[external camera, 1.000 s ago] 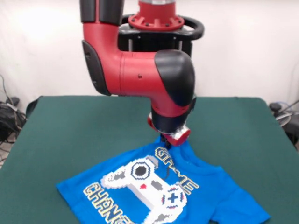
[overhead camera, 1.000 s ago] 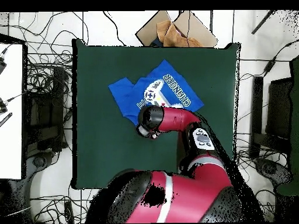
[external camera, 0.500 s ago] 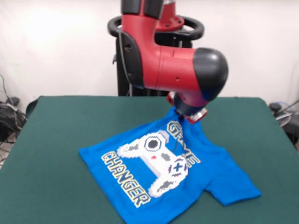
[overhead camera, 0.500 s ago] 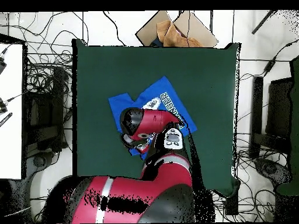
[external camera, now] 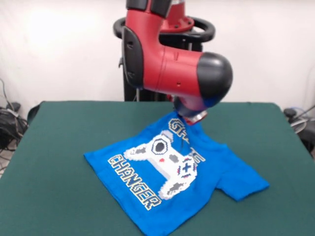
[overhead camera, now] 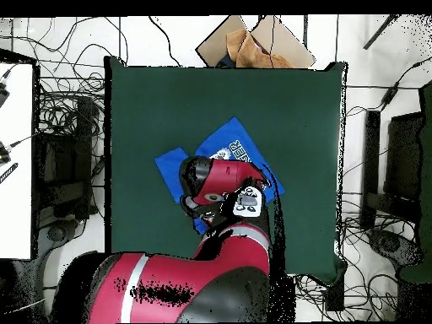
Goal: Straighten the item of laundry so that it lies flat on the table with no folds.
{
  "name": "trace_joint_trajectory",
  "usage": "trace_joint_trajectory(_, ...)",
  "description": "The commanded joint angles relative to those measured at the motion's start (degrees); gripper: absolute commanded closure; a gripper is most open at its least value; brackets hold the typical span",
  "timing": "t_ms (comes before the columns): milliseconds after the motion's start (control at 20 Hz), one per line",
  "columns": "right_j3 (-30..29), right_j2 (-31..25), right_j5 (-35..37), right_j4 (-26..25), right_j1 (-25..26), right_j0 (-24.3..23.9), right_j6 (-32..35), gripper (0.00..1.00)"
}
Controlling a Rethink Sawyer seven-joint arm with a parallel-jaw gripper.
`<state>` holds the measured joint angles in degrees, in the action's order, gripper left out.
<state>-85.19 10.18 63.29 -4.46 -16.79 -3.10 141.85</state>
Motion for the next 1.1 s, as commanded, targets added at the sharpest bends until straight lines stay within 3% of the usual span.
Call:
trace_joint_trajectory(50, 7.52, 4.9, 4.36, 2.48, 3.46, -0.26, 16.72, 1.0)
trace_joint_trajectory(450, 14.92, 5.94, 11.14, 2.92, 6.57, -4.49, 11.69, 1.0)
trace_joint_trajectory(750, 17.31, 4.14, 15.51, 4.79, 7.0, -5.95, 11.5, 1.0)
trace_joint_trajectory(950, 14.26, 0.8, 15.38, 7.66, 4.79, -4.54, 10.89, 1.0)
trace_joint_trajectory(1100, 10.65, -1.61, 9.66, 9.03, 2.19, -5.16, 6.2, 1.0)
